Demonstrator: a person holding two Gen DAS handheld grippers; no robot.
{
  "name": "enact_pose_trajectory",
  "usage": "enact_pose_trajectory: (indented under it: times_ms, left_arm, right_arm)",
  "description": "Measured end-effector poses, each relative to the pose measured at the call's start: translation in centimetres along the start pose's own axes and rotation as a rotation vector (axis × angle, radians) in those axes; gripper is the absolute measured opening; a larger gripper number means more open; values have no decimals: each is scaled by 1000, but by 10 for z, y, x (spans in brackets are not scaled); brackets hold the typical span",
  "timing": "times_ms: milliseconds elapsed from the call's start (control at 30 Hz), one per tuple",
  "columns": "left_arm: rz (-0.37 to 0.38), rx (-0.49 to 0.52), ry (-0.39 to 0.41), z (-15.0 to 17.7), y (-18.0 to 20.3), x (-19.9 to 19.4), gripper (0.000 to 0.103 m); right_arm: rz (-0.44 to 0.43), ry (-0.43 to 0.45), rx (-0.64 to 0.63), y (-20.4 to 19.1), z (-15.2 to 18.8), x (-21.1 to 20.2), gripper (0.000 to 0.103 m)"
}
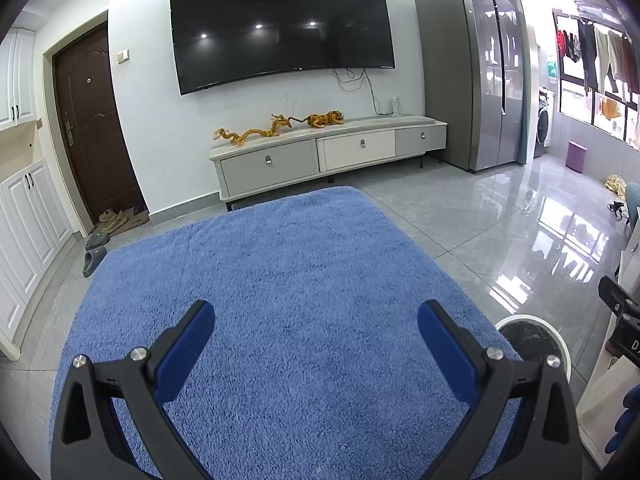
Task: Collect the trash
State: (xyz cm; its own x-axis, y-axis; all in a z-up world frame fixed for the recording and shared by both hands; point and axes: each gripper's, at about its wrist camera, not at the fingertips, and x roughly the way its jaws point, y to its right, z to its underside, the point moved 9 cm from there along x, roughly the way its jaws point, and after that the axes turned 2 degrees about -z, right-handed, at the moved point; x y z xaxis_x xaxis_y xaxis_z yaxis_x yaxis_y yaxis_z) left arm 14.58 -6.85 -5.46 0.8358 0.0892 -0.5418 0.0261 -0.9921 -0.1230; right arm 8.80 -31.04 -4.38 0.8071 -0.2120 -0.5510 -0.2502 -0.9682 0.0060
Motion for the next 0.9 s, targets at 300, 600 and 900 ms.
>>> enact_pose_trajectory:
  times_ms: [300, 600, 900]
  left_arm:
    - [10, 3, 4, 1, 0, -1, 102]
    - [21, 0, 0, 3, 5, -2, 102]
    - [30, -7, 2, 4, 4, -4, 102]
  right_arm:
    - [0, 0, 0, -1, 1, 0, 103]
    - [1, -1, -1, -1, 0, -1, 103]
    - [2, 0, -3, -1, -1, -1, 103]
